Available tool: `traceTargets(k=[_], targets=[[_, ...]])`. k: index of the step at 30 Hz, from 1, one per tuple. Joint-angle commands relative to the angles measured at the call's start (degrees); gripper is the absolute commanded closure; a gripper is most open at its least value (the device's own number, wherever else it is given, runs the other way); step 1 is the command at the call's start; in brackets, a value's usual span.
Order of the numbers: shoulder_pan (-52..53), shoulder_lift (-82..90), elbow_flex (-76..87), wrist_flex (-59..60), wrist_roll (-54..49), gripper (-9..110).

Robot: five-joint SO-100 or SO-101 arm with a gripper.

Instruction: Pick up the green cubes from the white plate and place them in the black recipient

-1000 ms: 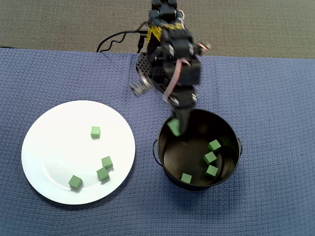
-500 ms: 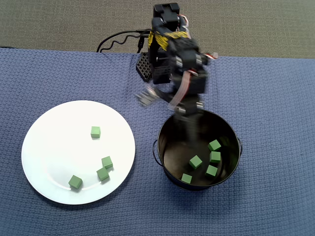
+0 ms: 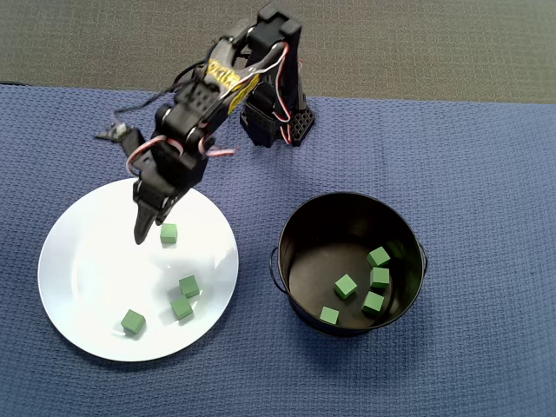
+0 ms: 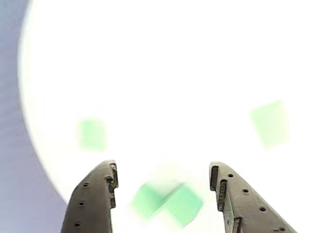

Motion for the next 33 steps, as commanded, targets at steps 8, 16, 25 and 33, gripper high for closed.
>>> traceTargets(k=[8, 16, 25, 33], targets=[[-3.43, -13.27, -20.04, 19.6, -2.64, 72], [-4.04, -19.42, -32.43, 39.2, -7.82, 72], [-2.2, -25.93, -35.07, 38.58, -17.67, 76], [-0.88, -27.51, -35.33, 36.83, -30.67, 76]])
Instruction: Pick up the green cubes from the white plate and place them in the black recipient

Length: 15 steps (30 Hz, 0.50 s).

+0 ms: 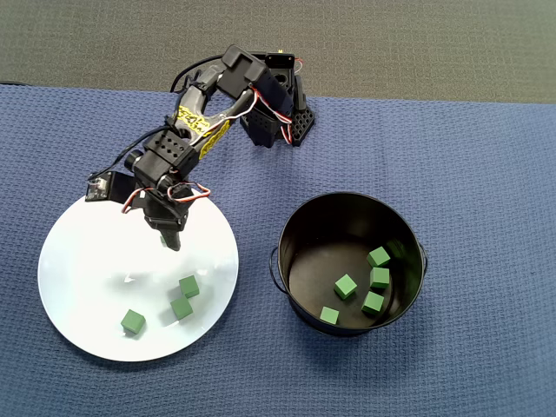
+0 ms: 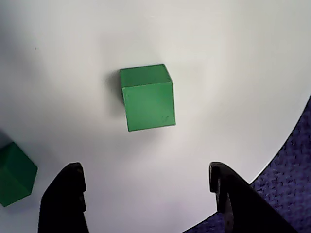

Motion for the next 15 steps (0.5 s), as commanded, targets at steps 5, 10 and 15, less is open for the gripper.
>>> traceTargets(k=[5, 10, 15], targets=[[1.76, 0.18, -3.25, -4.13, -4.22, 77], [1.67, -1.58, -3.52, -4.83, -5.63, 79], [1.67, -3.6, -3.96, -5.98, -5.54, 81]])
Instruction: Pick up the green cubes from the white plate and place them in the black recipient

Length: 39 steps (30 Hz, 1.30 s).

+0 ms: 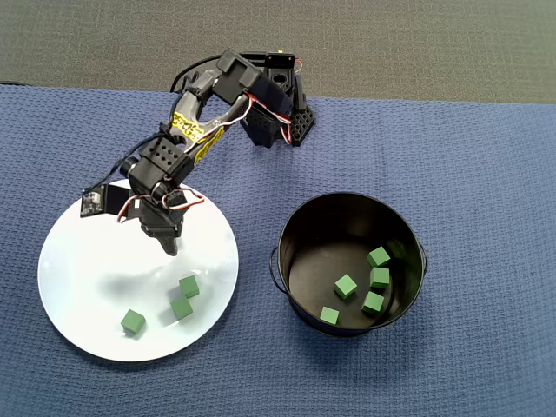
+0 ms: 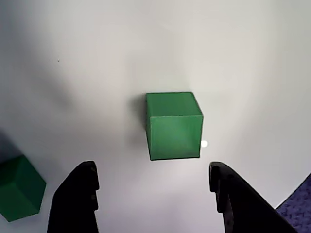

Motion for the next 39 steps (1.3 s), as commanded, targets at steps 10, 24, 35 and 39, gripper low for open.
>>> traceTargets(k=[10, 24, 35, 39], targets=[[0.79, -0.53, -1.05, -3.16, -3.34, 81], [0.79, -0.88, 2.02, -6.68, -8.0, 80], [1.05, -2.11, 1.93, -8.44, -9.32, 87], [0.97, -2.46, 2.02, -8.61, -9.93, 102]])
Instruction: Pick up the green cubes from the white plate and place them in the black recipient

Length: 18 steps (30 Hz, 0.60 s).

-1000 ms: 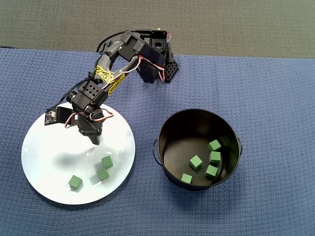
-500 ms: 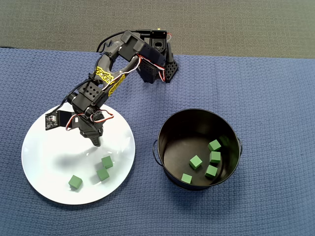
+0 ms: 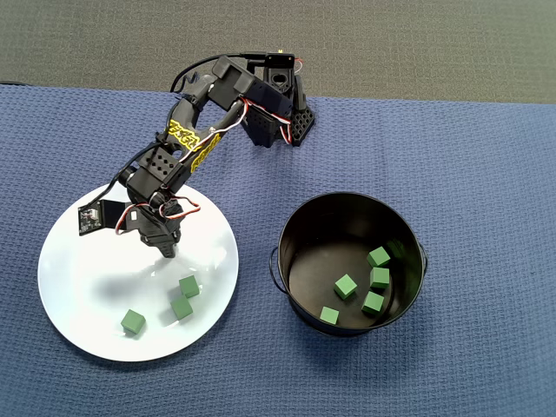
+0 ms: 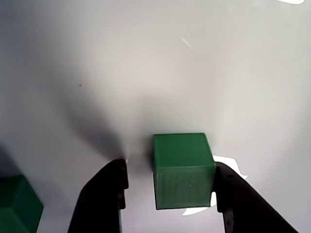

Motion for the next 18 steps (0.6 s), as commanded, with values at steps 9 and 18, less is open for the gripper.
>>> traceTargets(k=[9, 18], targets=[[0.88, 5.89, 1.93, -1.49, 1.32, 102], [-0.88, 33.84, 10.46, -2.9, 17.14, 101]])
